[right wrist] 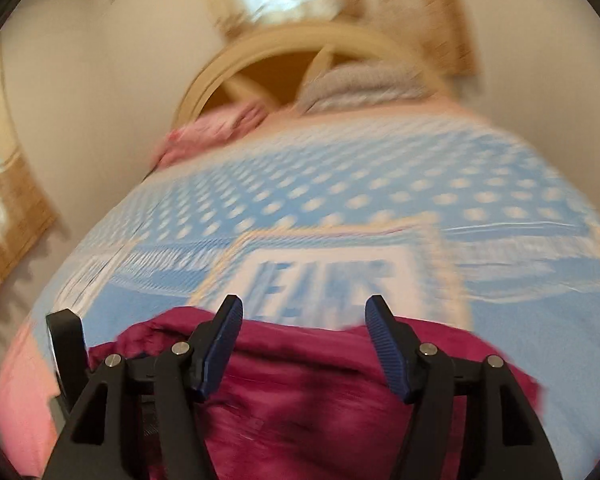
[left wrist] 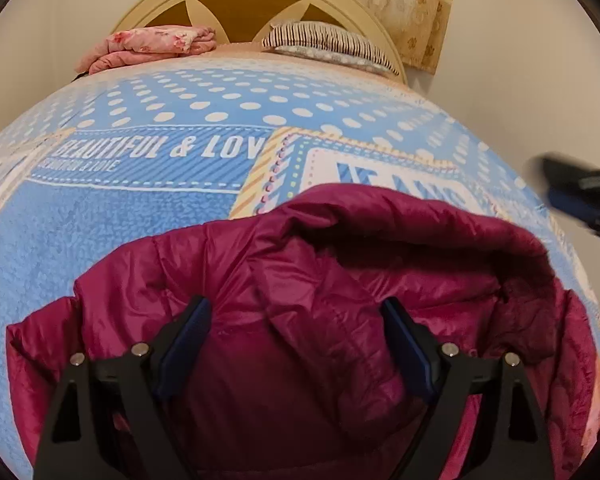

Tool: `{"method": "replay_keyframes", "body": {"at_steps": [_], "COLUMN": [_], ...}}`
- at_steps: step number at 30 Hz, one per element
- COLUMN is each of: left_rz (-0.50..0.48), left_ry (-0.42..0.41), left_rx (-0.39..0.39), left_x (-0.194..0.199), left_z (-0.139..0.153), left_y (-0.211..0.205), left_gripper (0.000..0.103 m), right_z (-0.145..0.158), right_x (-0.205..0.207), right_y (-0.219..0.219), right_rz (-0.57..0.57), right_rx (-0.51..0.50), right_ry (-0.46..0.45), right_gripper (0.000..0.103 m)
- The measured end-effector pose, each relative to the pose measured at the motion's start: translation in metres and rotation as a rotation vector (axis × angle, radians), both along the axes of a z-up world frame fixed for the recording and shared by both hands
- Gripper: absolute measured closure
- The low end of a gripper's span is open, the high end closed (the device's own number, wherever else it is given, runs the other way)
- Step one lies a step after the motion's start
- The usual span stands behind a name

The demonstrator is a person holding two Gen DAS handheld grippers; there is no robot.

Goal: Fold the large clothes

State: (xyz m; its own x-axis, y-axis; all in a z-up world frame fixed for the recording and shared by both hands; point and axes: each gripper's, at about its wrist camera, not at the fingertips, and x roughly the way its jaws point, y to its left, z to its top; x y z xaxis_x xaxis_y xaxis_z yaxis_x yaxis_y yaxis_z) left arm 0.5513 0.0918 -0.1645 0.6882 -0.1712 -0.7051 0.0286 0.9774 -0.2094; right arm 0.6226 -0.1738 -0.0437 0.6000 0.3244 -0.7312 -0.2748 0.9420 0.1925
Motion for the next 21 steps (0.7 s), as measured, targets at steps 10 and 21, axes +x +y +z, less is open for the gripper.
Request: {"method": "replay_keyframes", "body": {"at_steps": [10,21], "left_rz": [0.04,0.088], "left_ry": [-0.16,0.074], "left_rx": [-0.175,0.299], "left_x": [-0.021,0.042], "left_z": [0.045,0.013], "left_y": [0.027,-0.029], "left_gripper": [0.011,0.008], "right_z": [-0.066,-0.075], "right_x": [-0.015,-0.029], "right_y": [0.004,-0.005], "right_rz": [0.108,0.129], "right_rx": [-0.19,-0.133], "right_ry": [0.14,0.065], "right_gripper": [0.039,0.039]}}
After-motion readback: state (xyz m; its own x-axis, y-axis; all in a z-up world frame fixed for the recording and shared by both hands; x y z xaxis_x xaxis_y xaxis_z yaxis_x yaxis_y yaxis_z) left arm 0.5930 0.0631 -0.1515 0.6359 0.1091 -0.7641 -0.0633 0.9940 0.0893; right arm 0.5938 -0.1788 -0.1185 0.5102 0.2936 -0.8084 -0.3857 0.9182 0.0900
